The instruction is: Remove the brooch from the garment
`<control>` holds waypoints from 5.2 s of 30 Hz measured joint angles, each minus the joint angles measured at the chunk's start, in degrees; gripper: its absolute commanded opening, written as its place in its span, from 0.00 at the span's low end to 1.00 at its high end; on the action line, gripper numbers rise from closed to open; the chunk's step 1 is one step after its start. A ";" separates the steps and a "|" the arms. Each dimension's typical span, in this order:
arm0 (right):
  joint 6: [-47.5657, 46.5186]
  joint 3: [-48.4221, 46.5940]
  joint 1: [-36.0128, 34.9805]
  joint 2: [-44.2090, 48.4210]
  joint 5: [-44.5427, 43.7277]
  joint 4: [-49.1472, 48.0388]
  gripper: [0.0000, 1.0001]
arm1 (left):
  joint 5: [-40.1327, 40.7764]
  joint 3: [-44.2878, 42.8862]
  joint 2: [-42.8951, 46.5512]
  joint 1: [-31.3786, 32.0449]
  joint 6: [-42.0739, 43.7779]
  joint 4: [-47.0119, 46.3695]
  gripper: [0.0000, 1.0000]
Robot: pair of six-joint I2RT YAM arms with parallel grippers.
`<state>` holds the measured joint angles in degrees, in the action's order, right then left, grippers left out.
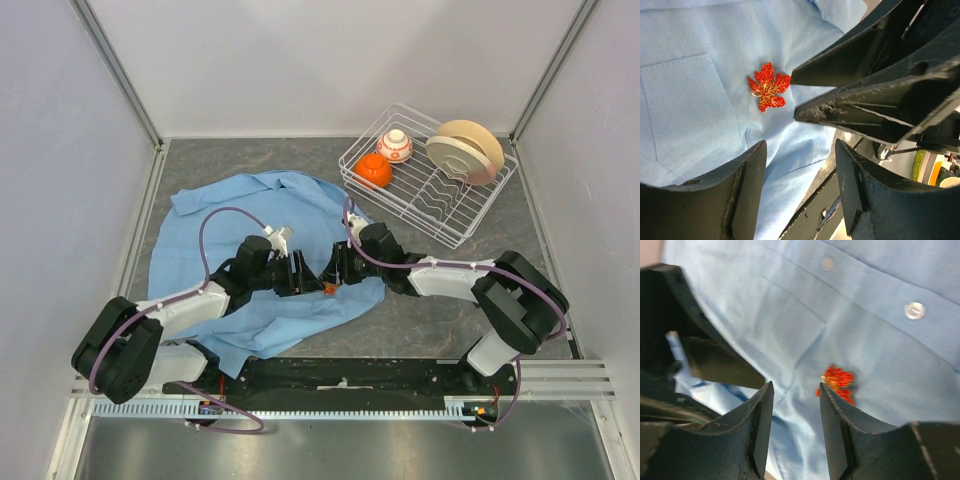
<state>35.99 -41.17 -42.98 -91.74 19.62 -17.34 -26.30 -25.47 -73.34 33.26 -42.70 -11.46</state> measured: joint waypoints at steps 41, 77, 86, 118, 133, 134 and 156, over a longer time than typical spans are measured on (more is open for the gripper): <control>3.06 5.42 2.23 -1.22 1.01 -5.53 0.34 | 6.86 -9.09 -8.72 0.37 -5.03 8.15 0.59; 5.81 8.15 2.75 -5.05 7.54 -17.64 0.45 | 6.64 -7.72 -6.14 0.31 -15.72 5.11 0.56; 7.02 8.09 1.90 -5.66 9.09 -19.87 0.45 | 8.31 -2.19 -1.09 0.20 -19.17 0.48 0.56; -1.01 -7.10 -1.53 -12.39 6.58 -7.17 0.57 | 10.97 1.86 12.15 -6.80 -13.31 10.10 0.52; -3.72 -7.30 -1.53 -10.36 3.82 -1.36 0.60 | 11.15 -2.29 14.36 -8.68 -8.35 18.29 0.39; -3.69 -7.30 -1.51 -10.36 3.82 -1.31 0.60 | 11.17 -2.69 14.36 -8.83 -8.15 18.69 0.40; 2.73 -8.61 1.25 -13.25 4.11 -7.61 0.51 | 9.01 -4.90 8.26 -10.80 -5.77 22.71 0.38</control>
<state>38.72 -49.78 -41.74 -104.99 23.73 -24.95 -17.30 -30.37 -65.08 22.46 -48.47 11.25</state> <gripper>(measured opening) 0.536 0.390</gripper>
